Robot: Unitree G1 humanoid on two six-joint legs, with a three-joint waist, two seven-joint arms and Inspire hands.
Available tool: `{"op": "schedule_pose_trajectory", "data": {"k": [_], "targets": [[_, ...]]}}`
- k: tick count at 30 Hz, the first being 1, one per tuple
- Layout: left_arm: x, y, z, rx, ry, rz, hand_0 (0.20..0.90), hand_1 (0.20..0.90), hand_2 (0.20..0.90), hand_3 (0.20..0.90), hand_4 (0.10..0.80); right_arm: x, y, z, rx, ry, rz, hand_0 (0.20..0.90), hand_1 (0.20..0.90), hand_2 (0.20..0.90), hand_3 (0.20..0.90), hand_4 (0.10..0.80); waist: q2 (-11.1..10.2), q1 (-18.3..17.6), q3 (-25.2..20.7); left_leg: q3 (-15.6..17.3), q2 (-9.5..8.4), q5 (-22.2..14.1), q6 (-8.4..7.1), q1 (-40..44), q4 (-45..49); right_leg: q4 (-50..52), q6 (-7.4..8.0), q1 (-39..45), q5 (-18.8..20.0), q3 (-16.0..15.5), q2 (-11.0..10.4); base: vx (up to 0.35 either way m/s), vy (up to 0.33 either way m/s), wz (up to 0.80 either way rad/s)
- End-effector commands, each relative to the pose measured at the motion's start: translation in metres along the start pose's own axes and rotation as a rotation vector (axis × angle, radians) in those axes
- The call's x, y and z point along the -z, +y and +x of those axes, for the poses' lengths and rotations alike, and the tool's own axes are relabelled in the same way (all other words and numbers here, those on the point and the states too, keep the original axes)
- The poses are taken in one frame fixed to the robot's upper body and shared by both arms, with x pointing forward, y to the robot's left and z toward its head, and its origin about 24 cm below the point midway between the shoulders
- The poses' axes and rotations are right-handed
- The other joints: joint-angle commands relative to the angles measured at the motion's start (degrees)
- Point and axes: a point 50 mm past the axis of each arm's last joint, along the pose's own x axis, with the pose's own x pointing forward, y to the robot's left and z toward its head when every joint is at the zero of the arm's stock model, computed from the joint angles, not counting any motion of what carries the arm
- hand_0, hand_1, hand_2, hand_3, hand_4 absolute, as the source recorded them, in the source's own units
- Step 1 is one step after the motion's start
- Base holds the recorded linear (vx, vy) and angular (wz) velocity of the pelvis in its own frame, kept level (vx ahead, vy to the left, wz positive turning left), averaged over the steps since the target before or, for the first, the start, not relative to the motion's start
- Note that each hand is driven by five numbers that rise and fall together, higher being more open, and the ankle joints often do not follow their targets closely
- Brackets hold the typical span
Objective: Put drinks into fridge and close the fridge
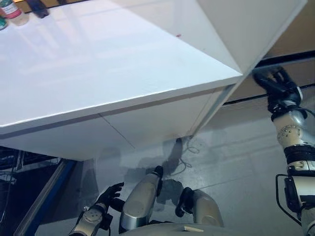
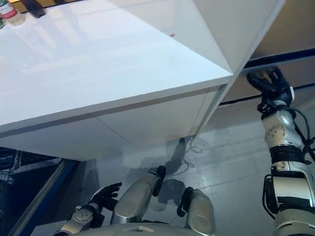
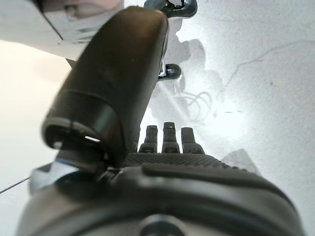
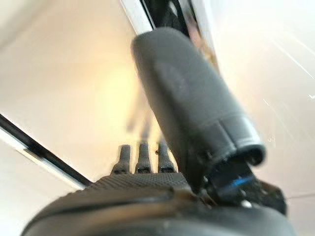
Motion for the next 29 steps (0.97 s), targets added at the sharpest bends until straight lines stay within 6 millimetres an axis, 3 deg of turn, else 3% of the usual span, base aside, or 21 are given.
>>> {"op": "schedule_pose_trajectory", "data": {"k": [1, 2, 4, 6, 7, 9, 12, 14, 18, 23, 24, 29], "targets": [[0.004, 0.013, -0.007, 0.000, -0.028, 0.078, 0.900, 0.900, 0.900, 0.900, 0.800, -0.036, 0.036, 0.000, -0.182, -0.160, 0.016, 0.900, 0.900, 0.900, 0.900, 0.800, -1.91, 0.71, -6.55, 3.39, 1.08, -8.10, 2.03, 7.01, -4.65, -5.15, 0.45, 1.19, 4.83, 2.94, 2.50, -0.055, -0.064, -0.05], [0.004, 0.013, -0.007, 0.001, -0.031, 0.081, 0.900, 0.900, 0.900, 0.900, 0.800, -0.035, 0.035, 0.000, -0.184, -0.157, 0.014, 0.900, 0.900, 0.900, 0.900, 0.800, -1.94, 0.57, -6.75, 3.41, 1.14, -7.71, 2.00, 7.02, -5.06, -5.70, 0.48, 1.20, 5.25, 2.92, 2.61, -0.077, -0.054, -0.11], [0.002, 0.014, -0.006, -0.002, -0.029, 0.050, 0.900, 0.900, 0.900, 0.900, 0.800, -0.008, 0.033, -0.009, -0.229, -0.095, -0.017, 0.900, 0.900, 0.900, 0.900, 0.800, -2.40, -1.20, -8.03, 4.56, 1.98, -6.63, 1.46, 8.46, -7.72, -10.03, 1.00, 2.24, 6.77, 4.21, 3.63, -0.098, -0.043, -0.24], [0.002, 0.014, -0.006, -0.002, -0.028, 0.039, 0.900, 0.900, 0.900, 0.900, 0.800, 0.003, 0.031, -0.013, -0.238, -0.067, -0.035, 0.900, 0.900, 0.900, 0.900, 0.800, -2.52, -1.75, -8.65, 5.11, 2.29, -6.23, 1.27, 9.10, -8.81, -11.63, 1.12, 2.76, 7.38, 4.68, 4.02, -0.076, -0.026, -0.36], [0.001, 0.012, -0.005, 0.002, -0.024, -0.006, 0.900, 0.900, 0.900, 0.900, 0.800, 0.028, 0.024, -0.024, -0.257, 0.004, -0.047, 0.900, 0.900, 0.900, 0.900, 0.800, -2.71, -3.22, -9.93, 6.23, 2.71, -5.64, 0.93, 10.21, -10.68, -14.46, 1.42, 3.60, 8.33, 5.65, 4.68, -0.075, -0.033, -0.31], [0.003, 0.010, -0.004, 0.005, -0.003, -0.052, 0.900, 0.900, 0.900, 0.900, 0.800, 0.046, 0.018, -0.032, -0.252, 0.049, -0.052, 0.900, 0.900, 0.900, 0.900, 0.800, -2.84, -4.02, -10.93, 6.99, 3.00, -5.40, 0.70, 11.06, -11.99, -16.30, 1.60, 4.28, 8.83, 6.14, 5.12, -0.074, -0.041, -0.26], [0.008, 0.003, -0.003, 0.008, 0.022, -0.136, 0.900, 0.900, 0.900, 0.900, 0.800, 0.091, -0.004, -0.056, -0.215, 0.173, -0.006, 0.900, 0.900, 0.900, 0.900, 0.800, -2.95, -5.95, -12.71, 8.48, 3.56, -4.77, 0.26, 12.97, -14.76, -19.92, 1.91, 5.93, 9.86, 6.86, 6.01, -0.086, -0.058, -0.34], [0.013, -0.002, -0.004, 0.002, 0.043, -0.199, 0.900, 0.900, 0.900, 0.900, 0.800, 0.134, -0.026, -0.087, -0.190, 0.294, -0.017, 0.900, 0.900, 0.900, 0.900, 0.800, -2.97, -7.68, -14.36, 9.89, 4.14, -3.81, -0.11, 14.40, -17.21, -22.48, 2.14, 6.97, 10.78, 7.55, 6.84, -0.101, -0.077, -0.23], [0.012, -0.001, -0.002, -0.005, 0.045, -0.285, 0.900, 0.900, 0.900, 0.900, 0.800, 0.186, -0.055, -0.131, -0.133, 0.511, -0.104, 0.900, 0.900, 0.900, 0.900, 0.800, -2.88, -9.71, -16.12, 11.21, 4.68, -2.81, -0.73, 16.28, -20.01, -25.56, 2.40, 8.53, 11.88, 8.25, 7.81, -0.080, -0.061, -0.37], [0.008, -0.001, 0.001, 0.015, 0.040, -0.309, 0.900, 0.900, 0.900, 0.900, 0.800, 0.226, -0.086, -0.171, -0.050, 0.732, -0.203, 0.900, 0.900, 0.900, 0.900, 0.800, -2.57, -10.70, -17.02, 12.05, 5.26, -2.01, -1.14, 17.66, -21.98, -26.87, 2.35, 9.70, 12.10, 8.52, 8.48, -0.073, -0.058, -0.17], [0.007, -0.002, 0.003, 0.022, 0.041, -0.319, 0.900, 0.900, 0.900, 0.900, 0.800, 0.238, -0.101, -0.187, -0.015, 0.816, -0.248, 0.900, 0.900, 0.900, 0.900, 0.800, -2.42, -10.99, -17.23, 12.28, 5.55, -1.71, -1.35, 18.07, -22.66, -27.14, 2.39, 10.00, 12.08, 8.55, 8.69, -0.056, -0.045, -0.15], [0.005, -0.004, 0.006, 0.038, 0.060, -0.353, 0.900, 0.900, 0.900, 0.900, 0.800, 0.257, -0.135, -0.228, 0.021, 1.040, -0.407, 0.900, 0.900, 0.900, 0.900, 0.800, -2.26, -11.46, -17.68, 12.62, 5.91, -1.14, -1.70, 18.61, -23.74, -28.45, 2.34, 10.72, 12.44, 8.57, 9.17, -0.051, -0.043, -0.04]]}}
